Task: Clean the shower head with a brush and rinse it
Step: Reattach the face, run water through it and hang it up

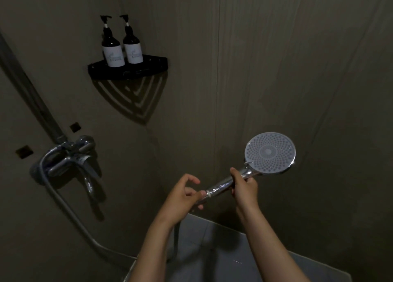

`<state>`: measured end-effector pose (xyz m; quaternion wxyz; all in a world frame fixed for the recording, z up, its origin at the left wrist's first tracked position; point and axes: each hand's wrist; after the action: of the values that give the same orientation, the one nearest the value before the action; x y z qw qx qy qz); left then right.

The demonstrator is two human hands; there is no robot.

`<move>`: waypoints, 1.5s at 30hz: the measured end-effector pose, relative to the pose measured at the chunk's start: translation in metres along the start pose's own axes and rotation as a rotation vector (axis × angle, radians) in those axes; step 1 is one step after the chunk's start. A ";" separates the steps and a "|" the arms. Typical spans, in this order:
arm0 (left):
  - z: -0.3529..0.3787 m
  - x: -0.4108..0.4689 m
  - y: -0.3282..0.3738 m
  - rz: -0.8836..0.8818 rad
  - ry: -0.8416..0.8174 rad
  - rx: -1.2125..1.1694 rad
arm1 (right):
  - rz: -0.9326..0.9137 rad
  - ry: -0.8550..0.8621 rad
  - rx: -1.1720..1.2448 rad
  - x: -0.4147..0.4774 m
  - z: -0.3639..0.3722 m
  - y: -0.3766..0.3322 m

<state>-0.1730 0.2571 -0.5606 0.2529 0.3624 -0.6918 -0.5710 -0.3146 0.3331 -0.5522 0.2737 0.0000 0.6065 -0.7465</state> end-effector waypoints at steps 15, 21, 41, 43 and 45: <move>0.006 0.006 -0.002 0.119 0.033 0.077 | -0.006 -0.080 -0.012 -0.003 -0.005 -0.011; 0.004 0.001 0.007 -0.031 -0.127 0.116 | -0.049 -0.121 -0.045 -0.003 -0.008 -0.015; 0.010 -0.002 -0.002 0.169 0.065 0.054 | -0.055 -0.098 0.057 -0.010 -0.003 -0.021; 0.010 -0.002 -0.002 0.228 0.195 0.218 | -0.053 -0.083 0.071 -0.011 -0.003 -0.020; 0.008 -0.002 -0.001 0.250 0.227 0.274 | -0.072 -0.082 0.052 -0.010 -0.004 -0.020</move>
<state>-0.1780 0.2636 -0.5635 0.3466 0.3667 -0.7697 -0.3911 -0.3155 0.3433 -0.5316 0.2710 -0.0450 0.5749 -0.7707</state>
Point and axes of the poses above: each hand's wrist, its own x-axis towards the middle knuckle, its own z-axis out of the palm, y = z × x, and after that the axes turned 6 degrees about y, right-handed
